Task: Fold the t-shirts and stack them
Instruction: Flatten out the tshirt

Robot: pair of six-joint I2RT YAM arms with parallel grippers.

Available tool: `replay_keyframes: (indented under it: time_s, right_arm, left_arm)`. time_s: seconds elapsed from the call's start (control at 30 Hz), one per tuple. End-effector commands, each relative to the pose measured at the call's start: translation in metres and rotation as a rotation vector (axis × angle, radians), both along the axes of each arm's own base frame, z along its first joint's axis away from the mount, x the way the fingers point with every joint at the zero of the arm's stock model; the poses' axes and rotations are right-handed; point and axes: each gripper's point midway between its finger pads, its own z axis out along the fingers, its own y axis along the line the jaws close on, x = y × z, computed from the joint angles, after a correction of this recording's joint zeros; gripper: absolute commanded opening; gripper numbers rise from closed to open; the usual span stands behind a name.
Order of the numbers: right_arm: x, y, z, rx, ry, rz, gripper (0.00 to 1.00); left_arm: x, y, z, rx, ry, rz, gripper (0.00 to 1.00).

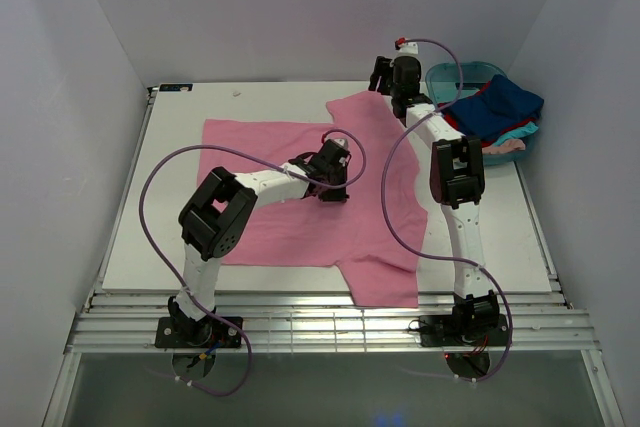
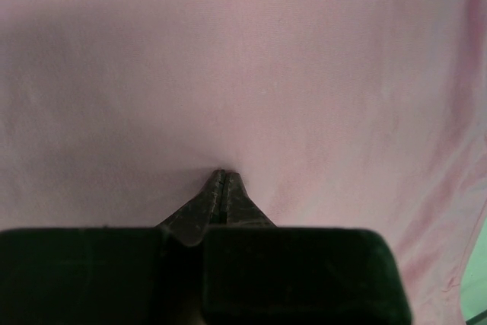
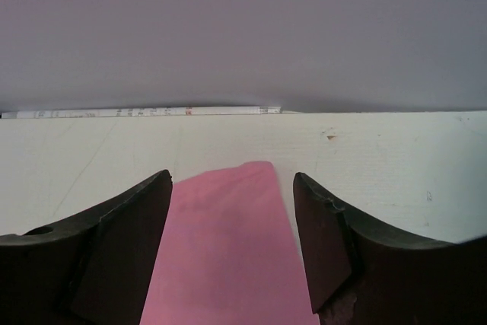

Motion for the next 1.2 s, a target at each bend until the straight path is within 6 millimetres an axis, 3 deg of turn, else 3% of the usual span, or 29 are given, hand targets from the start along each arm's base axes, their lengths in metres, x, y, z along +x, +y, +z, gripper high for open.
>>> replay_keyframes:
  time_s: [0.0,0.03,0.07,0.1,0.13,0.17,0.2,0.23,0.3,0.33,0.37,0.43,0.5,0.53,0.57,0.63,0.83,1.03,1.17]
  right_arm:
    - [0.004,0.001,0.059,0.035,-0.134,0.016,0.71]
    - [-0.004,0.000,0.042,0.018,-0.092,0.022,0.71]
    - [-0.012,-0.001,0.059,0.017,-0.108,0.028,0.71]
    - [-0.018,-0.001,0.057,0.010,-0.095,0.042,0.71]
    - [-0.027,-0.002,0.041,-0.009,-0.052,0.055,0.71]
    - [-0.033,-0.001,0.050,-0.016,-0.052,0.071,0.70]
    - [-0.042,0.001,0.040,-0.028,0.004,0.100,0.69]
    - [-0.046,0.001,0.036,-0.041,0.029,0.111,0.69]
    - [-0.053,0.002,0.031,-0.051,0.077,0.130,0.65]
    - [-0.058,0.000,0.023,-0.064,0.116,0.133,0.65]
    - [-0.060,0.000,0.020,-0.075,0.128,0.137,0.63]
    - [-0.065,-0.002,0.011,-0.093,0.166,0.142,0.62]
    - [-0.066,-0.003,0.009,-0.100,0.179,0.142,0.62]
    - [-0.065,-0.003,0.008,-0.101,0.186,0.142,0.62]
    - [-0.068,-0.004,-0.004,-0.109,0.231,0.144,0.62]
    - [-0.064,-0.003,0.002,-0.109,0.235,0.144,0.62]
    - [-0.071,-0.009,-0.019,-0.138,0.312,0.138,0.61]
    - [-0.072,-0.018,-0.046,-0.142,0.369,0.137,0.61]
    - [-0.070,-0.019,-0.053,-0.122,0.385,0.162,0.60]
  left_arm:
    - [-0.013,0.023,-0.009,0.152,0.011,-0.003,0.00]
    - [-0.007,0.029,-0.001,0.174,-0.012,0.010,0.00]
    - [0.003,0.034,0.010,0.186,-0.045,0.026,0.00]
    - [0.019,0.040,0.031,0.198,-0.109,0.050,0.00]
    - [0.039,0.061,0.042,0.199,-0.126,0.104,0.00]
    - [0.052,0.075,0.063,0.170,-0.155,0.143,0.00]
    - [0.063,0.091,0.071,0.155,-0.160,0.179,0.00]
    - [0.087,0.130,0.078,0.127,-0.161,0.257,0.00]
    - [0.109,0.174,0.094,0.115,-0.191,0.339,0.09]
    - [0.125,0.214,0.100,0.133,-0.209,0.400,0.16]
    - [0.133,0.231,0.103,0.146,-0.220,0.424,0.30]
    - [0.154,0.270,0.113,0.170,-0.249,0.485,0.44]
    - [0.166,0.288,0.116,0.196,-0.266,0.492,0.52]
    - [0.172,0.300,0.109,0.214,-0.254,0.505,0.52]
    - [0.182,0.306,0.118,0.218,-0.280,0.514,0.52]
    - [0.191,0.320,0.114,0.253,-0.285,0.519,0.52]
    - [0.220,0.338,0.103,0.338,-0.325,0.507,0.50]
    - [0.231,0.370,0.087,0.402,-0.327,0.550,0.49]
    - [0.233,0.392,0.082,0.406,-0.326,0.598,0.49]
